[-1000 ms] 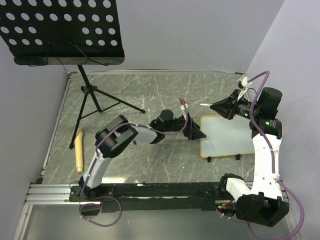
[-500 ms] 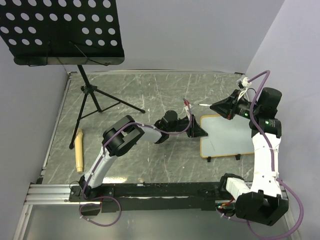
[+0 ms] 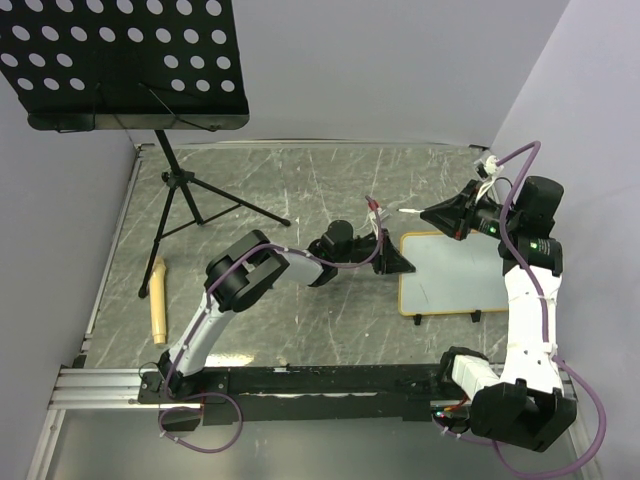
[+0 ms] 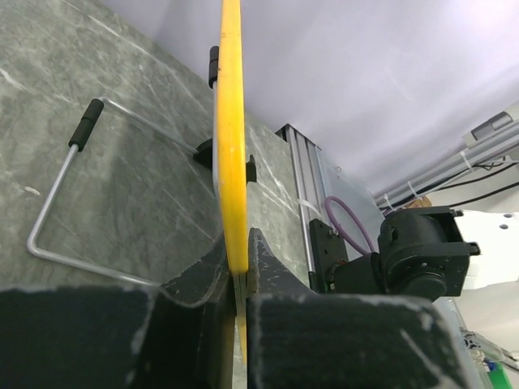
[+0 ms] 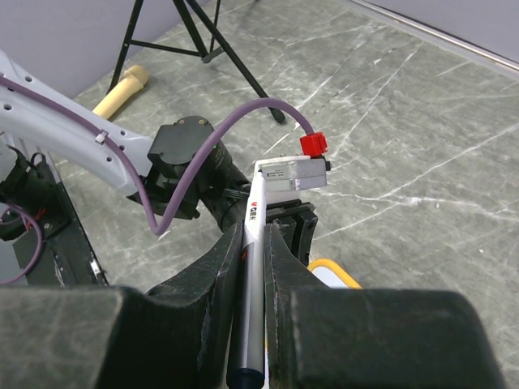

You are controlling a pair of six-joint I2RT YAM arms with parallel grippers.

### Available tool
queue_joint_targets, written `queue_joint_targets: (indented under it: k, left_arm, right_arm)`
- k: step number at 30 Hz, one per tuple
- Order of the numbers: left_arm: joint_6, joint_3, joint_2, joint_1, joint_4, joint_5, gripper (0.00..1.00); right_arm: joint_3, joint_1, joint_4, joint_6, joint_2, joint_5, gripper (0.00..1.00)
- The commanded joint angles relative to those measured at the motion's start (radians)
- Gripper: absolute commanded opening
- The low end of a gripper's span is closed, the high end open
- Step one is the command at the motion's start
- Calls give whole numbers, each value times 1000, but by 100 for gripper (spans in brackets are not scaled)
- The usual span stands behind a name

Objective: Write a sentence on the whiteboard
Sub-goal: Pick up the whiteboard from the whiteboard stand.

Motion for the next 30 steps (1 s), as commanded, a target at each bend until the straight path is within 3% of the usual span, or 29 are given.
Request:
queue_joint_targets:
  k: [1, 16, 30]
  left_arm:
    - [-51, 6, -93, 17, 188, 19, 1]
    - [-140, -64, -241, 69, 203, -48, 1]
    - [-100, -377, -621, 163, 24, -119, 1]
  right_arm:
    - [25, -14, 20, -1, -3, -39, 0]
    - [191, -31, -80, 6, 9, -136, 0]
    - [274, -28, -180, -17, -17, -208, 0]
